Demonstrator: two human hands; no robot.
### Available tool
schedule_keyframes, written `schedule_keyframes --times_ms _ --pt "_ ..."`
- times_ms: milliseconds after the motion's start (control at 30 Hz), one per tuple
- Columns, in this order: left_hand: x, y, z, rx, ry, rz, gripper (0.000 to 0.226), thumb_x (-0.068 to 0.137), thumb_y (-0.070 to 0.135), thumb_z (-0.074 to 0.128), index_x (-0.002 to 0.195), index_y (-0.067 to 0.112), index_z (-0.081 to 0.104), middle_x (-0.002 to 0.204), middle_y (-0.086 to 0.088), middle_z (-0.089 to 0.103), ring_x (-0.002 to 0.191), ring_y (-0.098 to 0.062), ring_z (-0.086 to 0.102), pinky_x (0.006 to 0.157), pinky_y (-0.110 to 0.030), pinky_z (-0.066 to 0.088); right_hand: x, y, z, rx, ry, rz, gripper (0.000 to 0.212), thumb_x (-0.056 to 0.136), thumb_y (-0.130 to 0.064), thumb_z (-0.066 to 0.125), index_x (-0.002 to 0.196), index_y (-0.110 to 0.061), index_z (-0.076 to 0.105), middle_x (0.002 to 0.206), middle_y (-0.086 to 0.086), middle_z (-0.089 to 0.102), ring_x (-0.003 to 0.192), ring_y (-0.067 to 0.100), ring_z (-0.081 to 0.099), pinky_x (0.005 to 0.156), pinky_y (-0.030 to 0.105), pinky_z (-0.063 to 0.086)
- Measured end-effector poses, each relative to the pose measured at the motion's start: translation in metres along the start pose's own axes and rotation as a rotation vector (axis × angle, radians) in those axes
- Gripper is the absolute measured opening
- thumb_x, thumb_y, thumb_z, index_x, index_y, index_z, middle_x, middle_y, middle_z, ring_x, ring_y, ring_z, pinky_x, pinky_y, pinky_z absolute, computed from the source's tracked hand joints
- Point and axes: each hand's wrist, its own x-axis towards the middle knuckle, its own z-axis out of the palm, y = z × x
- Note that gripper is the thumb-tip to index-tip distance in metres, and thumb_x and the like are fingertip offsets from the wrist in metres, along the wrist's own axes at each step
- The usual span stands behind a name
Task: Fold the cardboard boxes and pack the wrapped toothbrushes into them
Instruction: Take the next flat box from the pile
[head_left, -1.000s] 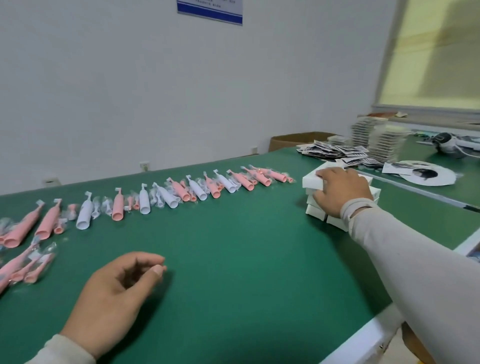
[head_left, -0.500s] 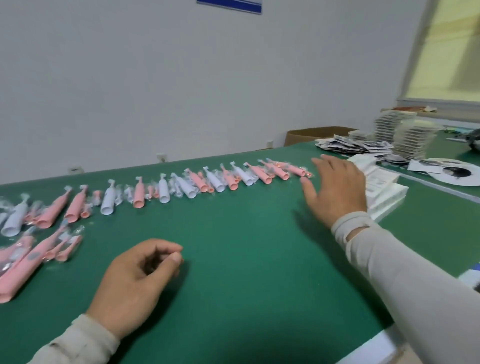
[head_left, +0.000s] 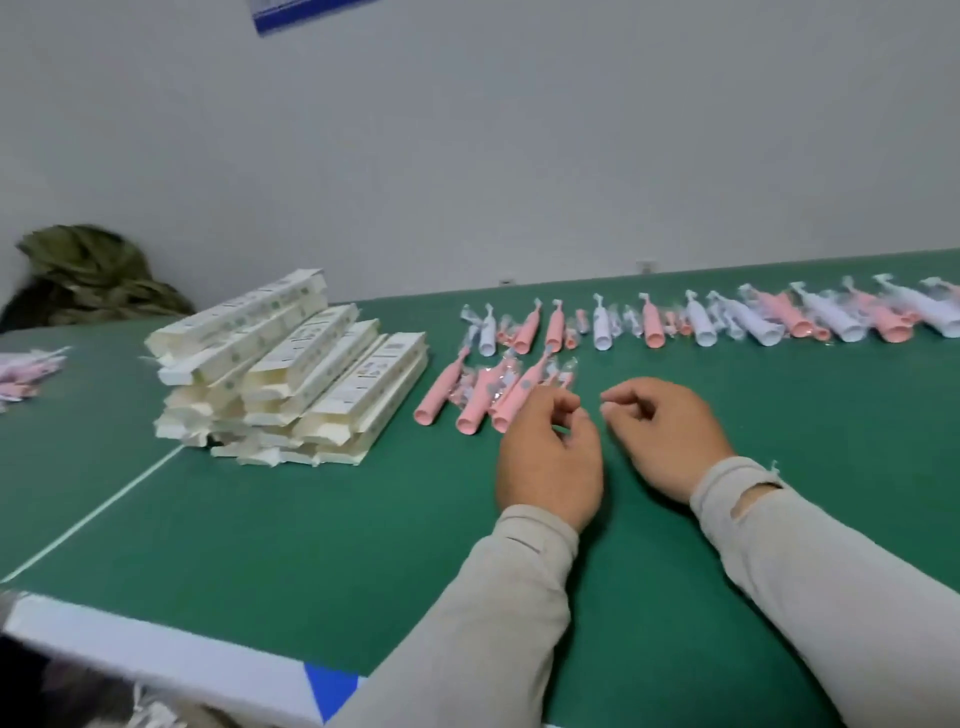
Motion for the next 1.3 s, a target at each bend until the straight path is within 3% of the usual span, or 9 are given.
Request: schedule_keyframes --times_ms 100,267,467,633,767,867,967,1167,1300 --pt "0.012 -0.001 -0.025 0.149 -0.032 0.071 0.011 0.091 0.026 0.061 0.101 0.028 0.063 0.102 0.01 0.066 0.091 -0.012 0.061 0.088 -0.035 0.052 -0.006 0.0 0.0 0.017 -0.047 -0.051 0.019 0.087 -0.016 0.072 0.077 -0.03 0.068 0.074 -0.016 0.068 0.067 -0.006 0.06 0.065 0.004 0.039" --pt "0.076 -0.007 -0.117 0.662 0.088 0.186 0.037 0.093 0.027 0.06 0.129 0.017 0.058 0.133 -0.001 0.055 0.125 -0.021 0.046 0.102 -0.031 0.035 -0.005 -0.002 -0.003 0.081 -0.024 -0.053 0.015 0.089 -0.014 0.071 0.079 -0.025 0.071 0.076 -0.009 0.07 0.072 0.007 0.062 0.066 0.012 0.043" --pt "0.15 -0.003 -0.232 0.969 0.362 0.051 0.047 0.093 0.032 0.056 0.137 0.014 0.054 0.141 -0.011 0.05 0.131 -0.033 0.042 0.109 -0.044 0.036 -0.005 -0.003 -0.001 0.083 -0.065 -0.039 0.014 0.088 -0.017 0.071 0.078 -0.026 0.071 0.076 -0.009 0.072 0.075 0.011 0.065 0.072 0.024 0.046" --pt "0.191 -0.006 -0.278 1.326 0.249 -0.301 0.064 0.091 0.056 0.052 0.14 0.015 0.046 0.141 -0.017 0.051 0.13 -0.038 0.046 0.107 -0.048 0.04 -0.004 -0.004 0.005 0.07 -0.078 -0.026 0.014 0.088 -0.018 0.071 0.077 -0.026 0.071 0.074 -0.008 0.071 0.073 0.009 0.065 0.072 0.024 0.047" --pt "0.211 -0.026 -0.294 1.227 0.097 -0.479 0.082 0.091 0.068 0.048 0.15 0.012 0.035 0.146 -0.017 0.05 0.129 -0.04 0.051 0.109 -0.05 0.039 0.001 -0.001 0.005 0.101 -0.058 0.001 0.013 0.088 -0.019 0.071 0.077 -0.027 0.071 0.073 -0.009 0.071 0.071 0.009 0.065 0.072 0.025 0.05" --pt "0.215 -0.037 -0.299 1.175 0.057 -0.429 0.062 0.092 0.05 0.06 0.132 0.002 0.056 0.121 -0.019 0.066 0.102 -0.036 0.064 0.09 -0.041 0.05 0.002 0.0 0.008 0.13 -0.061 0.017 0.012 0.089 -0.021 0.07 0.078 -0.026 0.071 0.069 -0.01 0.07 0.06 0.004 0.059 0.065 0.022 0.047" --pt "0.215 -0.046 -0.297 1.133 0.057 -0.391 0.05 0.093 0.034 0.064 0.128 0.0 0.058 0.123 -0.023 0.064 0.107 -0.04 0.061 0.095 -0.043 0.047 0.002 0.001 0.009 0.141 -0.068 0.03 0.012 0.089 -0.021 0.069 0.078 -0.025 0.071 0.065 -0.009 0.067 0.052 -0.001 0.051 0.062 0.021 0.045" --pt "0.198 -0.018 -0.28 1.105 0.487 -0.167 0.039 0.095 0.036 0.052 0.105 0.0 0.062 0.096 -0.025 0.063 0.083 -0.043 0.065 0.08 -0.05 0.054 0.002 0.005 0.007 0.135 -0.038 0.033 0.01 0.088 -0.024 0.07 0.079 -0.027 0.071 0.068 -0.017 0.067 0.055 -0.002 0.054 0.062 0.018 0.044" --pt "0.169 0.026 -0.216 0.468 0.41 0.078 0.041 0.096 0.037 0.059 0.116 0.002 0.059 0.11 -0.022 0.066 0.083 -0.034 0.062 0.069 -0.037 0.05 0.002 -0.002 0.005 0.196 -0.025 0.039 0.009 0.089 -0.022 0.069 0.081 -0.026 0.071 0.068 -0.012 0.067 0.055 0.002 0.054 0.061 0.023 0.049"
